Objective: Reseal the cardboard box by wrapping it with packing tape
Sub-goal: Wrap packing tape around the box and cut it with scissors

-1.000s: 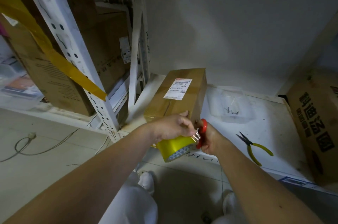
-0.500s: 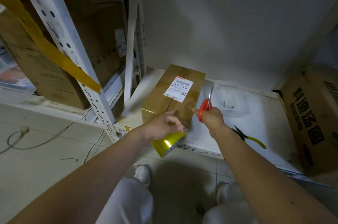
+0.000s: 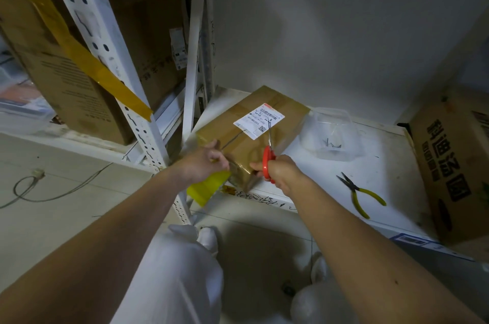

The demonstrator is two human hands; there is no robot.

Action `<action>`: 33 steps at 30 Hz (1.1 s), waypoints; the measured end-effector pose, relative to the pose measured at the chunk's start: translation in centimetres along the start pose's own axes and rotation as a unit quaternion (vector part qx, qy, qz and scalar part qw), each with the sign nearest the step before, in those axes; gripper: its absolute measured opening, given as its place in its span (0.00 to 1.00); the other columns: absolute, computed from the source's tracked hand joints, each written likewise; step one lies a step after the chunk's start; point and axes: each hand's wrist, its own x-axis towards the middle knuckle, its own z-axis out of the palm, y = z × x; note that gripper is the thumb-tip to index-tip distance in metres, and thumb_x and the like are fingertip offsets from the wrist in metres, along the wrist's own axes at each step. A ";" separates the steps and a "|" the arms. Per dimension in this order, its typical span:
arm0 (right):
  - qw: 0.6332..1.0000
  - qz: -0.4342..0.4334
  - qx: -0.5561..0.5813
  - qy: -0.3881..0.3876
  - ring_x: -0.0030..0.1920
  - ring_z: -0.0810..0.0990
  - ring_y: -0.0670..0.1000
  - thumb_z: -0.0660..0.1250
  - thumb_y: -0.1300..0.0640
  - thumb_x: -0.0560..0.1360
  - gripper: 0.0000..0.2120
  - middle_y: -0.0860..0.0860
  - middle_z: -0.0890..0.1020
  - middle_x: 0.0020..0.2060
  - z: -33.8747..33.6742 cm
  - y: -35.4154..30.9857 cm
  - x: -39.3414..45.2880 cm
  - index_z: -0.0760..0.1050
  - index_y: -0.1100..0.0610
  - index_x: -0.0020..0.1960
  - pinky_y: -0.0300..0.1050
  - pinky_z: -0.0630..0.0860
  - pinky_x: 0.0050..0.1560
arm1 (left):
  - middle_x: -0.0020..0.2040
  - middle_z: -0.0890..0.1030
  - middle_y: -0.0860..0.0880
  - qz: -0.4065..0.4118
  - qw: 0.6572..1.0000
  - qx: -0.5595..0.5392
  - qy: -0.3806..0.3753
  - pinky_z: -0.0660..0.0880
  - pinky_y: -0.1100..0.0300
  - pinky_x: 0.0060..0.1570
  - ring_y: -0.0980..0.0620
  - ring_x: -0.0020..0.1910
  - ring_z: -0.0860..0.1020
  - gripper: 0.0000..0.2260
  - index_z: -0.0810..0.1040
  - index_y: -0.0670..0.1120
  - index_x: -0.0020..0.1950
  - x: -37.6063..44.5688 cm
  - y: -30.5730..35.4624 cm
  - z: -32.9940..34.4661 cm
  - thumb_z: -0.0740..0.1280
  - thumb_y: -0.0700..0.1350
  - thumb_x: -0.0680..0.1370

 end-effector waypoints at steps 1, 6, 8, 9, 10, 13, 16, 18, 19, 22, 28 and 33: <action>1.000 0.004 -0.003 -0.008 0.30 0.70 0.45 0.76 0.52 0.69 0.22 0.54 0.82 0.42 0.2 -0.1 -0.1 0.77 0.63 0.57 0.34 0.63 0.26 | 0.79 0.53 0.52 0.000 1.000 -0.002 0.007 0.56 0.54 0.72 0.48 0.76 0.57 0.05 0.81 0.48 0.44 -0.1 -0.1 -0.2 0.66 0.45 0.78; 0.997 -0.031 0.072 -0.001 0.26 0.71 0.42 0.75 0.54 0.71 0.13 0.48 0.78 0.33 -0.6 -0.2 -0.7 0.76 0.57 0.52 0.31 0.63 0.20 | 0.59 0.80 0.48 0.020 0.997 -0.057 0.039 0.65 0.52 0.69 0.50 0.62 0.75 0.07 0.79 0.47 0.40 -0.9 -1.4 -0.4 0.66 0.42 0.78; 0.989 -0.070 0.130 -0.002 0.29 0.73 0.43 0.75 0.57 0.71 0.11 0.48 0.77 0.35 -1.5 -0.2 -1.0 0.73 0.54 0.46 0.30 0.65 0.23 | 0.52 0.82 0.50 0.017 0.997 -0.069 0.041 0.70 0.58 0.61 0.52 0.55 0.78 0.08 0.78 0.48 0.39 -1.4 -1.4 -0.2 0.67 0.42 0.78; 0.986 -0.089 0.138 -0.009 0.31 0.74 0.44 0.75 0.59 0.71 0.12 0.48 0.76 0.36 -1.8 -0.3 -1.3 0.71 0.53 0.44 0.31 0.67 0.25 | 0.48 0.82 0.52 0.014 0.997 -0.075 0.035 0.71 0.62 0.55 0.54 0.51 0.78 0.08 0.78 0.48 0.38 -1.7 -1.2 0.0 0.67 0.42 0.78; 0.985 -0.105 0.135 -0.020 0.32 0.75 0.44 0.75 0.60 0.71 0.13 0.48 0.77 0.35 -2.1 -0.5 -1.8 0.70 0.52 0.43 0.31 0.68 0.28 | 0.45 0.81 0.54 0.007 0.997 -0.077 0.022 0.71 0.65 0.49 0.57 0.46 0.77 0.08 0.78 0.47 0.38 -1.9 -1.1 0.3 0.67 0.41 0.78; 0.983 -0.140 0.091 -0.078 0.39 0.79 0.44 0.75 0.61 0.70 0.14 0.47 0.80 0.36 -2.2 -0.8 -2.8 0.70 0.53 0.43 0.36 0.70 0.40 | 0.41 0.79 0.53 -0.014 0.997 -0.071 -0.023 0.71 0.65 0.41 0.55 0.42 0.76 0.08 0.78 0.47 0.39 -2.5 -1.1 1.1 0.67 0.41 0.78; 0.981 -0.155 0.000 -0.120 0.47 0.81 0.52 0.77 0.60 0.68 0.14 0.52 0.81 0.39 -1.7 -0.4 -3.5 0.71 0.54 0.42 0.45 0.74 0.55 | 0.40 0.80 0.51 -0.030 0.993 -0.095 -0.058 0.72 0.63 0.42 0.54 0.41 0.76 0.07 0.80 0.46 0.39 -3.1 -1.4 2.0 0.67 0.40 0.78; 0.975 -0.156 -0.055 -0.147 0.49 0.81 0.55 0.78 0.60 0.67 0.14 0.55 0.81 0.41 -1.4 0.1 -4.1 0.72 0.56 0.41 0.49 0.74 0.59 | 0.38 0.80 0.51 -0.043 0.990 -0.120 -0.067 0.72 0.65 0.40 0.55 0.39 0.76 0.09 0.79 0.47 0.38 -3.5 -1.5 2.8 0.67 0.39 0.78; 0.971 -0.157 -0.081 -0.160 0.48 0.81 0.55 0.78 0.60 0.66 0.14 0.57 0.81 0.41 -1.3 0.4 -4.4 0.72 0.56 0.41 0.51 0.74 0.58 | 0.37 0.80 0.51 -0.050 0.987 -0.136 -0.068 0.72 0.65 0.40 0.55 0.39 0.76 0.10 0.79 0.48 0.37 -3.5 -1.5 3.3 0.66 0.39 0.78; 0.964 -0.160 -0.127 -0.171 0.45 0.80 0.54 0.78 0.62 0.65 0.14 0.62 0.82 0.42 -0.6 1.0 -5.3 0.73 0.56 0.40 0.52 0.77 0.55 | 0.37 0.80 0.50 -0.082 0.976 -0.192 -0.059 0.73 0.59 0.45 0.53 0.40 0.77 0.10 0.79 0.49 0.37 -3.6 -1.4 4.9 0.66 0.39 0.78; 0.967 -0.166 -0.144 -0.127 0.37 0.78 0.47 0.75 0.67 0.68 0.11 0.51 0.79 0.34 -1.2 0.5 -5.6 0.74 0.58 0.42 0.42 0.76 0.45 | 0.38 0.81 0.46 -0.145 0.932 -0.331 -0.030 0.76 0.58 0.43 0.49 0.36 0.78 0.10 0.79 0.44 0.38 -3.0 -0.2 8.0 0.65 0.36 0.78; 0.972 -0.170 -0.131 -0.091 0.41 0.79 0.48 0.74 0.66 0.70 0.10 0.51 0.80 0.39 -2.4 0.5 -4.2 0.74 0.56 0.43 0.41 0.77 0.46 | 0.44 0.79 0.48 -0.114 0.954 -0.274 0.032 0.71 0.60 0.50 0.50 0.46 0.75 0.12 0.76 0.48 0.35 -2.2 0.5 9.5 0.65 0.38 0.78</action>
